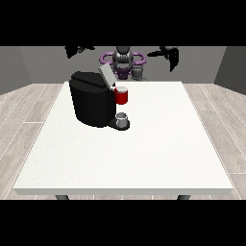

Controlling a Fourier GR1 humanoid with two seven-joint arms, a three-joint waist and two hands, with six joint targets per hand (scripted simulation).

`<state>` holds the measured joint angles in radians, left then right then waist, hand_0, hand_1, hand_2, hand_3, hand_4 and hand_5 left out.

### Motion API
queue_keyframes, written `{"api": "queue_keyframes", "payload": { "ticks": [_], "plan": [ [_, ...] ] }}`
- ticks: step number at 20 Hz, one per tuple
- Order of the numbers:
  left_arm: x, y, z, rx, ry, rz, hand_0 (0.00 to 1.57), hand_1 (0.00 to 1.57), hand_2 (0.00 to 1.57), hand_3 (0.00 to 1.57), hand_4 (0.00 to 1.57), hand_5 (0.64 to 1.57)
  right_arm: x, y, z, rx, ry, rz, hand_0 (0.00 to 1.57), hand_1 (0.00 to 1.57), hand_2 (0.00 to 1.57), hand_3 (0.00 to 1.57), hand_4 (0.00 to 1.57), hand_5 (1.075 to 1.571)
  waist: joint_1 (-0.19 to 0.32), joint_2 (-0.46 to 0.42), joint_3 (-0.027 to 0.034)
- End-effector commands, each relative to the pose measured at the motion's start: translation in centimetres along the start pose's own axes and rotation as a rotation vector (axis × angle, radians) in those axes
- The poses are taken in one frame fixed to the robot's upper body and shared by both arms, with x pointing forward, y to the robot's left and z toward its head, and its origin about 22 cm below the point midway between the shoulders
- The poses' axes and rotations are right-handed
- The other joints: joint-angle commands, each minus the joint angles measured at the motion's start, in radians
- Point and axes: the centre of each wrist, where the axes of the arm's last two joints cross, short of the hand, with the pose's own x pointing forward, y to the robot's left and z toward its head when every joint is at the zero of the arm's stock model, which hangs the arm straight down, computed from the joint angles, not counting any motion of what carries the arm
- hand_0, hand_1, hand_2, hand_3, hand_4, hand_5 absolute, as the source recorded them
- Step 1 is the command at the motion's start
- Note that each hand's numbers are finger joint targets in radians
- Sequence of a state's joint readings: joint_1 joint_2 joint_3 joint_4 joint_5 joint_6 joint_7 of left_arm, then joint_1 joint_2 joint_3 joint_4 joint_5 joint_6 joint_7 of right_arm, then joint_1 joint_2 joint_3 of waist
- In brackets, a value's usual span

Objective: Insert the coffee pod into the coffee machine and close the lid

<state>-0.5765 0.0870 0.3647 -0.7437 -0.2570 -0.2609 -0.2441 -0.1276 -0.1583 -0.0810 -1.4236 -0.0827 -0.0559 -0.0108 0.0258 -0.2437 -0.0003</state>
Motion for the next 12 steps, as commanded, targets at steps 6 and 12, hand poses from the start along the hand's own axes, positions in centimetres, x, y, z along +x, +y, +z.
{"api": "queue_keyframes", "payload": {
  "ticks": [6,12],
  "plan": [
    [0.2,0.5,1.5,0.001,-0.024,0.104,0.00,0.00,0.00,0.00,0.00,1.571,3.4,1.1,-1.7,0.138,-0.065,0.035,0.00,0.00,0.00,0.00,0.00,1.571,0.073,0.028,0.0004],
    [0.9,-2.3,2.1,-0.029,-0.059,0.096,0.00,0.00,0.00,0.00,0.10,1.571,4.7,3.9,-3.1,0.159,-0.122,0.088,0.00,0.00,0.00,0.00,0.22,1.571,0.127,0.073,0.0005]
  ]
}}
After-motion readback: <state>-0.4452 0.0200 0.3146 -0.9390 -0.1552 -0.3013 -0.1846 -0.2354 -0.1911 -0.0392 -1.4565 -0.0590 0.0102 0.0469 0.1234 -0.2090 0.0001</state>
